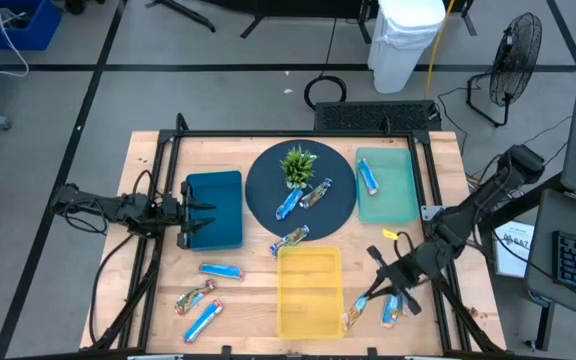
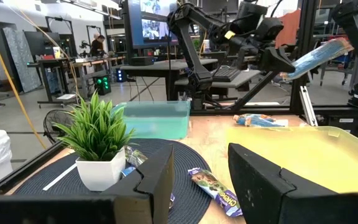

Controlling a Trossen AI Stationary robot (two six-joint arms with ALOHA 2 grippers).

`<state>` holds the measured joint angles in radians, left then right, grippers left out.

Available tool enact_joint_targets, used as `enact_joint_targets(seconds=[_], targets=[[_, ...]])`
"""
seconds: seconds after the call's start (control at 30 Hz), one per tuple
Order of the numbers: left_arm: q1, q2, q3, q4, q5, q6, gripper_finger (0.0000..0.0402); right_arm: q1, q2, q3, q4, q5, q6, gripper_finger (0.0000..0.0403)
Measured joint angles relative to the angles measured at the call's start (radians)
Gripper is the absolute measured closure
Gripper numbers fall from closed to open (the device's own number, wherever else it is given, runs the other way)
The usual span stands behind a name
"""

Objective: Pick and place Granola Bars by type
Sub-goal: Put the yellow granola bar into the green bin

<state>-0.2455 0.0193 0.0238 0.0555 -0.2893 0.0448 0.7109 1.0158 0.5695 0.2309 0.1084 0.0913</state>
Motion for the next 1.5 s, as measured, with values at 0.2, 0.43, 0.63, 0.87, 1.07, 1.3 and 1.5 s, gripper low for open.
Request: enact_joint_targets(seconds=[0.2,0.43,0.63,0.87,1.07,1.3,1.5], targets=[[0.0,0.0,0.0,0.0,0.0,0.0,0.0243,-0.117,-0.134,-0.142,0.129,-0.061,-0.071,0.0403],[0.0,0.0,0.0,0.0,0.0,0.0,0.0243,-0.302,-0.456,-0.319,0.169,0.02,-0.062,0.0403],[0.0,0.0,0.0,-0.001,0.0,0.0,0.0243,-0.442,-0.672,-0.354,0.171,0.068,-0.101,0.0403],[0.0,0.0,0.0,0.0,0.0,0.0,0.0243,-0.51,-0.794,-0.354,0.172,0.497,-0.216,0.0403],[0.0,0.0,0.0,0.0,0.0,0.0,0.0243,-0.514,-0.81,-0.354,0.169,0.65,-0.286,0.0403],[0.0,0.0,0.0,0.0,0.0,0.0,0.0243,-0.514,-0.807,-0.342,0.106,0.941,-0.178,0.0403],[0.0,0.0,0.0,0.0,0.0,0.0,0.0243,-0.514,-0.785,-0.231,-0.115,1.221,-0.253,0.0403]])
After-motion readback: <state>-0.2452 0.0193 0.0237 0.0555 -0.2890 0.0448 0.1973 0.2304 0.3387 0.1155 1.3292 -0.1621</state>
